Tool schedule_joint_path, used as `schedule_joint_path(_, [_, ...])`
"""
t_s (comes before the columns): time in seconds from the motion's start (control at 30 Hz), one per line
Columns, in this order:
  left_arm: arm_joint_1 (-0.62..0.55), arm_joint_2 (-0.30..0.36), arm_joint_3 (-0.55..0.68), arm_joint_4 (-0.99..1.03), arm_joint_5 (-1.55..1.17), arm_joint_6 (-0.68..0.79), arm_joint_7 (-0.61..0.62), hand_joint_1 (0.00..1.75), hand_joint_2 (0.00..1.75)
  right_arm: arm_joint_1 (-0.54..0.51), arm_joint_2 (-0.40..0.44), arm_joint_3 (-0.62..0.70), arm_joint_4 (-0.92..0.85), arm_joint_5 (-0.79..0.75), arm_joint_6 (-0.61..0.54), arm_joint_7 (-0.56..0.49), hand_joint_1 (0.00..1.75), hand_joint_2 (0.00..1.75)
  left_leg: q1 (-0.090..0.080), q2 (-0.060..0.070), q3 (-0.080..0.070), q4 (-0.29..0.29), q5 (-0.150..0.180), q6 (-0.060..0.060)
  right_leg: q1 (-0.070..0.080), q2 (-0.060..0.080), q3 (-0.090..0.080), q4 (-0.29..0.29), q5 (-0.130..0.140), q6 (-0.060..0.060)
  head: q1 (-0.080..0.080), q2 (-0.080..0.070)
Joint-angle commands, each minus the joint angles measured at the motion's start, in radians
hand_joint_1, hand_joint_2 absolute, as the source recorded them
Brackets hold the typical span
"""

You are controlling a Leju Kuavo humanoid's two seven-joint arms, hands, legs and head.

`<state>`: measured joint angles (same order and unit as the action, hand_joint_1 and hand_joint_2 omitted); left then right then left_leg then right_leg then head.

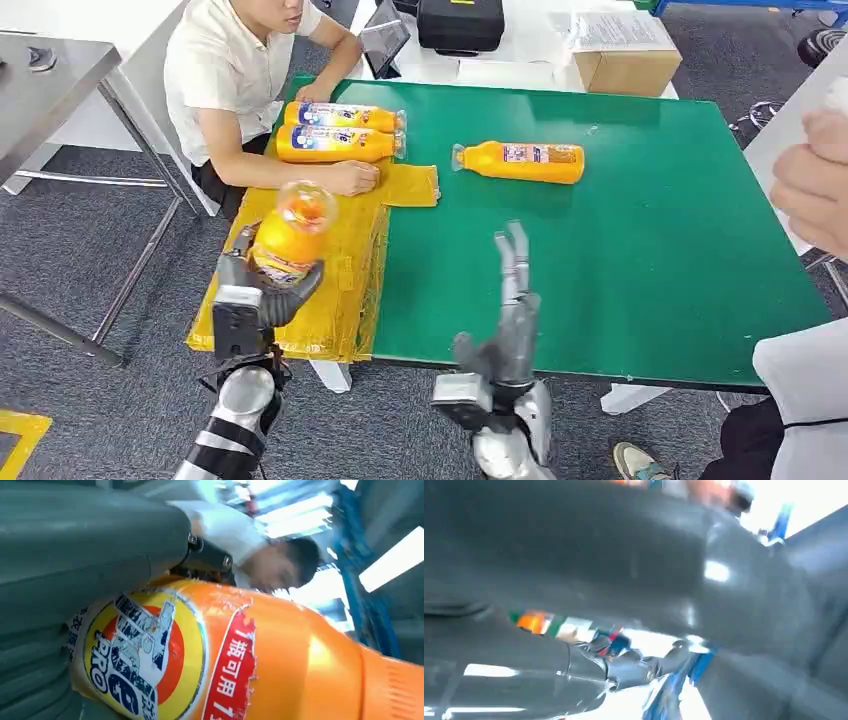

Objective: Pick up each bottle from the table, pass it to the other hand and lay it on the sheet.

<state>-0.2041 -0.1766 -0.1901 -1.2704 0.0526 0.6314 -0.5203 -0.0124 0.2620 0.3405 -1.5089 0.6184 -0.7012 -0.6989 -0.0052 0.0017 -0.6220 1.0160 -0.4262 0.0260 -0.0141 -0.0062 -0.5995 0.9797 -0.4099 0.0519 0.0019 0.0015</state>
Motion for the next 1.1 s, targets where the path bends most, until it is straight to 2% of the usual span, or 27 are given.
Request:
schedule_joint_path(0.03, [-0.050,0.018,0.054,0.040,0.126,-0.104,0.084,1.75,1.75,0.057,0.083,-0.241,-0.252,-0.006,0.003,0.001,0.00,0.00,0.001,-0.002,0.002,0.000,-0.001,-0.002,0.001,-0.002,0.002,0.000,-0.001,-0.001,0.000,0.000])
schedule_joint_path(0.1, [-0.056,0.036,0.049,0.048,0.142,-0.124,0.104,1.75,1.75,0.055,0.087,-0.274,-0.263,-0.058,0.003,0.001,0.00,0.00,0.000,-0.005,0.002,0.000,0.000,-0.002,0.001,-0.004,0.003,0.001,-0.002,-0.002,0.000,0.000])
schedule_joint_path(0.17, [-0.080,0.062,0.022,0.087,0.051,-0.072,0.095,1.75,1.75,0.051,0.087,-0.280,-0.266,-0.041,0.003,0.001,0.00,0.00,0.001,-0.003,0.004,0.000,-0.001,-0.002,0.001,-0.002,0.004,0.000,-0.002,-0.002,0.000,0.000])
schedule_joint_path(0.27, [-0.156,0.117,-0.071,0.226,-0.239,0.012,0.161,1.75,1.75,0.032,0.087,-0.283,-0.232,-0.038,0.003,0.001,0.00,0.00,0.000,-0.004,0.004,-0.001,0.000,-0.002,0.000,-0.003,0.004,0.000,-0.002,-0.002,0.000,0.000])
schedule_joint_path(0.37, [-0.227,0.136,-0.142,0.371,-0.559,-0.032,0.292,1.75,1.75,0.010,0.082,-0.246,-0.164,-0.049,0.003,0.001,0.00,0.00,0.000,-0.004,0.004,-0.001,0.000,-0.001,0.001,-0.003,0.004,-0.001,-0.001,-0.002,0.000,0.000])
schedule_joint_path(0.57, [-0.358,0.067,-0.211,0.622,-0.777,-0.281,0.422,1.75,1.75,-0.030,0.021,-0.131,-0.033,-0.131,0.003,0.001,0.00,0.00,0.001,-0.002,0.005,-0.001,0.000,-0.001,0.001,0.000,0.006,-0.002,0.000,-0.001,0.000,0.000])
schedule_joint_path(0.87, [-0.442,0.046,-0.242,0.771,-0.869,-0.349,0.471,1.75,1.75,-0.034,-0.032,-0.051,0.057,-0.245,0.003,0.001,0.00,0.00,0.002,-0.002,0.007,-0.001,-0.001,-0.002,0.002,-0.001,0.008,-0.002,-0.002,-0.002,0.000,0.000])
schedule_joint_path(0.9, [-0.448,0.046,-0.241,0.780,-0.868,-0.363,0.472,1.69,1.75,-0.035,-0.035,-0.048,0.058,-0.254,0.003,0.001,0.00,0.00,0.001,-0.001,0.005,-0.001,0.000,-0.001,0.001,0.000,0.006,-0.001,-0.001,-0.001,-0.001,0.000])
schedule_joint_path(0.93, [-0.455,0.042,-0.234,0.792,-0.858,-0.387,0.473,1.05,1.75,-0.038,-0.039,-0.043,0.061,-0.262,0.003,0.001,0.00,0.00,0.001,-0.001,0.003,0.000,0.000,-0.001,0.001,-0.001,0.004,-0.001,0.000,-0.001,-0.001,0.000])
schedule_joint_path(0.97, [-0.464,0.038,-0.216,0.805,-0.831,-0.427,0.463,0.30,1.75,-0.043,-0.043,-0.038,0.064,-0.270,0.003,0.001,0.00,0.00,0.002,-0.001,0.005,0.000,-0.001,-0.001,0.002,0.000,0.006,-0.001,-0.001,-0.002,-0.001,0.000])
schedule_joint_path(1.0, [-0.471,0.034,-0.201,0.814,-0.804,-0.469,0.448,0.00,1.75,-0.047,-0.045,-0.034,0.067,-0.275,0.003,0.001,0.00,0.00,0.001,-0.001,0.003,0.000,0.000,0.000,0.001,0.000,0.003,-0.001,0.000,-0.001,0.000,0.000])
schedule_joint_path(1.1, [-0.496,0.022,-0.166,0.839,-0.744,-0.549,0.424,0.00,1.75,-0.055,-0.048,-0.041,0.077,-0.291,0.003,0.001,0.00,0.00,0.001,0.000,0.003,0.000,0.000,0.000,0.001,0.001,0.003,-0.001,0.000,-0.001,0.000,0.000])
